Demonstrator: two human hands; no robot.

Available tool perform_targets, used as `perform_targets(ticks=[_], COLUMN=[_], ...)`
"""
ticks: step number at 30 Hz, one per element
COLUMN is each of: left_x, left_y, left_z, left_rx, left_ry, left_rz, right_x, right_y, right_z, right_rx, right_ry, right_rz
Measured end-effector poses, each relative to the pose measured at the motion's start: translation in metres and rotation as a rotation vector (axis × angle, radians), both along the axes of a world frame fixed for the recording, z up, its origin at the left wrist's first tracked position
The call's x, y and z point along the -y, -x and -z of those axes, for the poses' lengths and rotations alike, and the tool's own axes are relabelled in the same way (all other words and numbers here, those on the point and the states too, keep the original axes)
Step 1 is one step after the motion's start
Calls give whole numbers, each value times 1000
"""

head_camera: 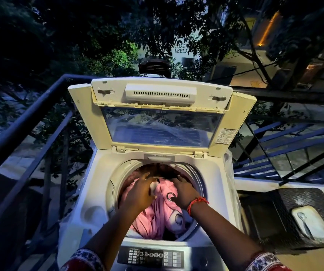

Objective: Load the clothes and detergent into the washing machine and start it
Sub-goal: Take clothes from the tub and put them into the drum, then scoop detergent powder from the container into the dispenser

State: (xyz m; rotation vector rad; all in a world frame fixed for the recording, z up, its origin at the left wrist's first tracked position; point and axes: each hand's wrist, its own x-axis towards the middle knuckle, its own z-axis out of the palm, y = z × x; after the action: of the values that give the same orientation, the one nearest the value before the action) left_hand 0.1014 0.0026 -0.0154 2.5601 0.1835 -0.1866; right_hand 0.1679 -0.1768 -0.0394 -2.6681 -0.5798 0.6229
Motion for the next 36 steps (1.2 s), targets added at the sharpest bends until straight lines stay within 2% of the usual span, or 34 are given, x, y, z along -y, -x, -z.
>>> perform_targets(ticks=[4,10,13,15,16,19,20,22,24,28,36], left_x=[0,-3,-3,-1,0,4,7,11,13,15,15], left_y=[3,-15,-33,-52,-63,-91,-98,-106,-111,-121,-124], left_z=[9,21,28,38,44,50,46,37,33,41,41], left_rx=[-25,-54,-81,-79,-72,-170,-192,-174,-142,-130,-182], left_ry=[9,-118,-74,120,286,955,1181,1466,1586,1607,1701], left_rz=[-6,32,-26,-181,-304,-783,-895,-996,-1017,-1064,-1043], right_x=[-1,-17,-31,-43,-50,-71,-74,-77,-78,-81,-81], right_y=[-3,-22,-37,-45,-49,-57,-61,-67,-70,-77,-81], right_z=[8,22,29,34,34,24,24,26,22,16,22], right_rx=[-3,39,-7,-112,-212,-646,-731,-834,-899,-880,-935], right_ry=[32,111,-14,-267,-423,-990,-1127,-1314,-1402,-1446,-1506], right_rz=[-7,-70,-3,221,391,894,996,1130,1237,1381,1481])
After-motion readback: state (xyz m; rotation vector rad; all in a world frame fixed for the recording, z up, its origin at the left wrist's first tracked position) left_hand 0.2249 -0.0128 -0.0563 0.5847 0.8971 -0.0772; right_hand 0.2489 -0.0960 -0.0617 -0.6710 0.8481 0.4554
